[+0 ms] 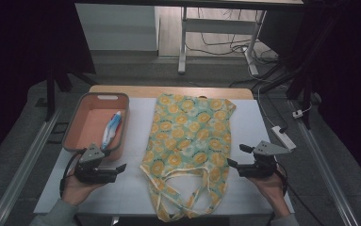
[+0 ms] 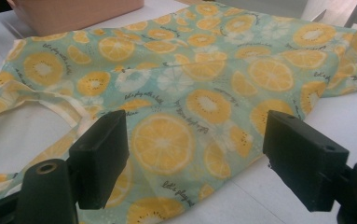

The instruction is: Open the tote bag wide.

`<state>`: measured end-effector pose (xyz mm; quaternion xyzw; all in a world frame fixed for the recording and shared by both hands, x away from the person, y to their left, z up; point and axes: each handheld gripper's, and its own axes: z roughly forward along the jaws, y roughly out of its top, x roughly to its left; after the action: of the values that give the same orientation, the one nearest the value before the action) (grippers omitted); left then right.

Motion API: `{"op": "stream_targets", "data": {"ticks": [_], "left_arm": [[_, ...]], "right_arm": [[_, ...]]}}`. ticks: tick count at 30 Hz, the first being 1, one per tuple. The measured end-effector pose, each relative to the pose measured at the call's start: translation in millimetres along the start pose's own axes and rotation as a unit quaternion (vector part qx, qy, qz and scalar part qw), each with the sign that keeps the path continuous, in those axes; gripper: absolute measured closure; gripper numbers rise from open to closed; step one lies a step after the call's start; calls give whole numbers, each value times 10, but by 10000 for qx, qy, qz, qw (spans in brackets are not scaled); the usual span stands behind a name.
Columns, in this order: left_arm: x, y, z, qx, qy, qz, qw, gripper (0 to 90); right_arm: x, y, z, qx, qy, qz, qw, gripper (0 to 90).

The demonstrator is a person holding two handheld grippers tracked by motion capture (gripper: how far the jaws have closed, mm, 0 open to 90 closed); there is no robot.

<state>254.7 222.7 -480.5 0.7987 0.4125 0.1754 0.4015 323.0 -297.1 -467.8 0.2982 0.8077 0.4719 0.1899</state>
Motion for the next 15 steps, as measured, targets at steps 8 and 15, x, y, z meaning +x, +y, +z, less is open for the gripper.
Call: {"op": "stream_targets", "data": {"ticks": [8, 15], "left_arm": [[-2, 8, -31, 39, 84, -59, 9999, 195], [-10, 30, -71, -67, 36, 15, 10000, 196]], "right_arm": [[-27, -55, -26, -45, -108, 5, 9999, 244], [-15, -92, -17, 39, -220, 40, 9997, 262]]}}
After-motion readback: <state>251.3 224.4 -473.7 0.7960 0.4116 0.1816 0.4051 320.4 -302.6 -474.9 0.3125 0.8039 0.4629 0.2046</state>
